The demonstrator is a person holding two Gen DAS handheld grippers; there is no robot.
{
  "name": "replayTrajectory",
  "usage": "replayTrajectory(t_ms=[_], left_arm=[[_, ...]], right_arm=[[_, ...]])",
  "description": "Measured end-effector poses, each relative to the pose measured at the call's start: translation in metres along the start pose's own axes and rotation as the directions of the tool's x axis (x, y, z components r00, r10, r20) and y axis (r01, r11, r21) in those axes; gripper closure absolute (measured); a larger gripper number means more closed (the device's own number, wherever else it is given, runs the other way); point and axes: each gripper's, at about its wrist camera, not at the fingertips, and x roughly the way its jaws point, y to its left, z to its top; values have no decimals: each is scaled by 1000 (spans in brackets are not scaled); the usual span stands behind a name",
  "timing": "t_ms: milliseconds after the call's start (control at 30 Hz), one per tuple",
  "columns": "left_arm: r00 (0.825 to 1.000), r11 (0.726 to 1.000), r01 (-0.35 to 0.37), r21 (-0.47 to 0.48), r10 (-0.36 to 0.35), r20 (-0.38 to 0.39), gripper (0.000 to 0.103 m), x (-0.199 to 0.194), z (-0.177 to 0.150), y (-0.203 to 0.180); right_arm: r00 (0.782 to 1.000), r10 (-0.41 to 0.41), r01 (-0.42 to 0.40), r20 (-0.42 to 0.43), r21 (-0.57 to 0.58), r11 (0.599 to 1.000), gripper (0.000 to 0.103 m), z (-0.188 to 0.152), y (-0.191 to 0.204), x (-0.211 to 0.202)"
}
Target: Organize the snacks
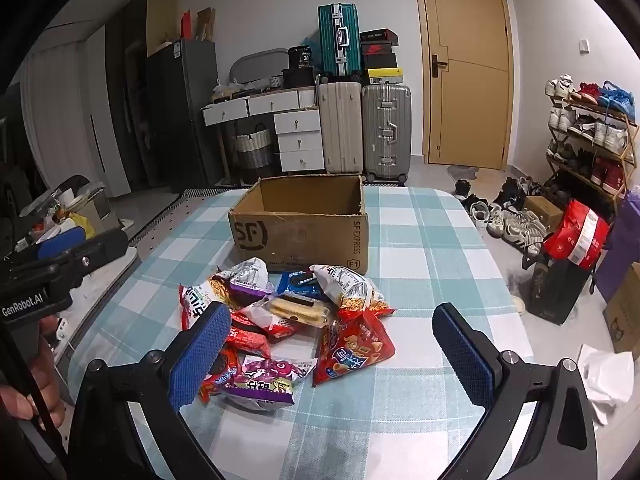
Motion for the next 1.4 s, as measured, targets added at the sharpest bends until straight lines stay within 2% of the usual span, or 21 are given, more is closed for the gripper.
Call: replayTrajectory(t_ms=[33,167,333,633,1400], left_arm=[[1000,1000,-4,8,4,3,1,0,0,0],[1000,1000,-3,18,3,-24,1,6,-1,-1],[1000,999,-22,39,22,-13,1,5,-3,-7],[1000,1000,-16,-6,16,5,1,7,-7,1],[1000,1000,-18,20,17,14,1,-2,-12,-3]], right_arm=[[1000,2,-2,24,3,1000,0,0,0,-1],[1000,-2,2,11,2,1000,0,0,0,0],[1000,-3,3,4,4,1000,0,0,0,-1],[1000,21,-21,-6,16,1000,0,3,-1,-2],[1000,20,-20,7,27,999,0,-1,-2,-4]])
